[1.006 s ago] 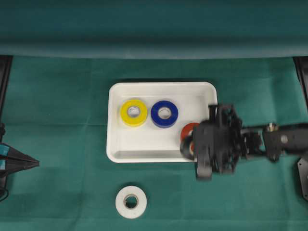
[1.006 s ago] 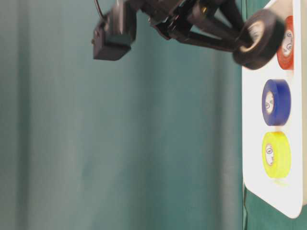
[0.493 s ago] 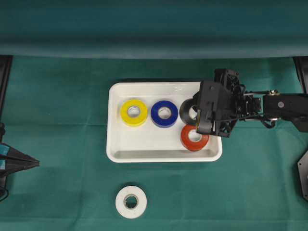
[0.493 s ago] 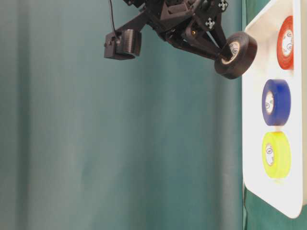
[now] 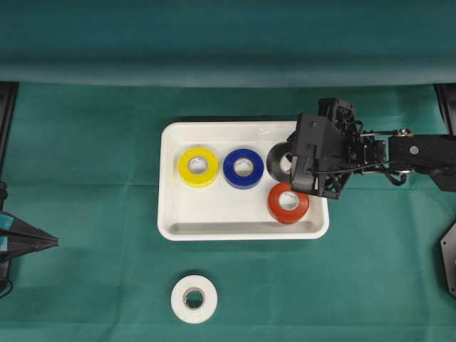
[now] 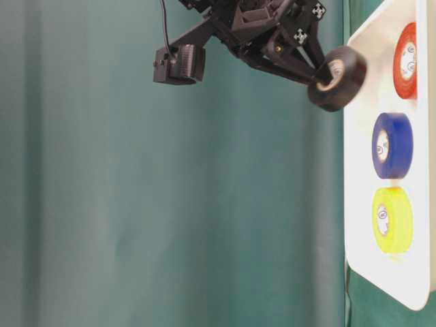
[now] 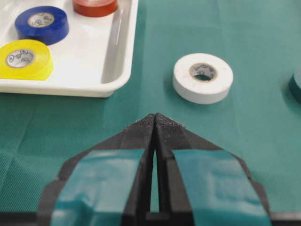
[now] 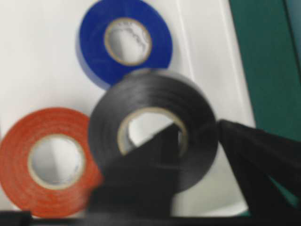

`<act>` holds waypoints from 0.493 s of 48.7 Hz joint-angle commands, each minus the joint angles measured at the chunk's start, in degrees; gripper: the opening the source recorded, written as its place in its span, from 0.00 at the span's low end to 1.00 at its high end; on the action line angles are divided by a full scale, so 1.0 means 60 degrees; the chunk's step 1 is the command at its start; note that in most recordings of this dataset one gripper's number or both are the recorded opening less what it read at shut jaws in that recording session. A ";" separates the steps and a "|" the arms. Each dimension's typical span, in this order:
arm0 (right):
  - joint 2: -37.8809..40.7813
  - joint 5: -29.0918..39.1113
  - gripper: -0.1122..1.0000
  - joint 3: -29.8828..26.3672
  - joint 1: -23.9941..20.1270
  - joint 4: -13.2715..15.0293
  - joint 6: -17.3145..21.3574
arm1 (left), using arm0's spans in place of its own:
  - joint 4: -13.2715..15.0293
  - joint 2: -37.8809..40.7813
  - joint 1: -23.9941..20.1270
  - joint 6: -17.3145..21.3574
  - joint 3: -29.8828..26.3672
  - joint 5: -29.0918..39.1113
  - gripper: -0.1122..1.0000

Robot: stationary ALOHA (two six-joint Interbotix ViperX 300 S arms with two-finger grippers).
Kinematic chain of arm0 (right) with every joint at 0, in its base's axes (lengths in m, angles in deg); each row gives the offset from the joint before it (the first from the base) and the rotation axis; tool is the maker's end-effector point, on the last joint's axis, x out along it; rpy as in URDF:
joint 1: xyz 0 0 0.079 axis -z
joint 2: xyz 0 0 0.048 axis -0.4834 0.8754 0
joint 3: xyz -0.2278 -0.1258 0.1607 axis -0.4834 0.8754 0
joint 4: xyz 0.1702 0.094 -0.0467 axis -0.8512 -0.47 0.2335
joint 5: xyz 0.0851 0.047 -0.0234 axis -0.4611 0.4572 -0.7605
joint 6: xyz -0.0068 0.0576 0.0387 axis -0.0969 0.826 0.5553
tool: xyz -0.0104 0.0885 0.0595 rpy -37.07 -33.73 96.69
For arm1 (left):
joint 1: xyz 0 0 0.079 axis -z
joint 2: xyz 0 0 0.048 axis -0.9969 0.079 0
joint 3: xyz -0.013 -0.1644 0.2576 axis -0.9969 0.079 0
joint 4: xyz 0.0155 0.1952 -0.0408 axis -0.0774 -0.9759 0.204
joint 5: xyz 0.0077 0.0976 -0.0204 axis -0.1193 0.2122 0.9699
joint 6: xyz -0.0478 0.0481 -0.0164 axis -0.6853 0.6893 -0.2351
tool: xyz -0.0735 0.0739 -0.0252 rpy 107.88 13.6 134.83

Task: Put the tape into the white case with the right arm.
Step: 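Carry the black tape to the tray's upper right corner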

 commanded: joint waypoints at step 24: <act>-0.0249 -0.0073 0.80 0.0352 0.0015 0.0015 0.0073 | 0.0015 0.0088 -0.0029 0.0015 -0.0103 -0.0088 0.10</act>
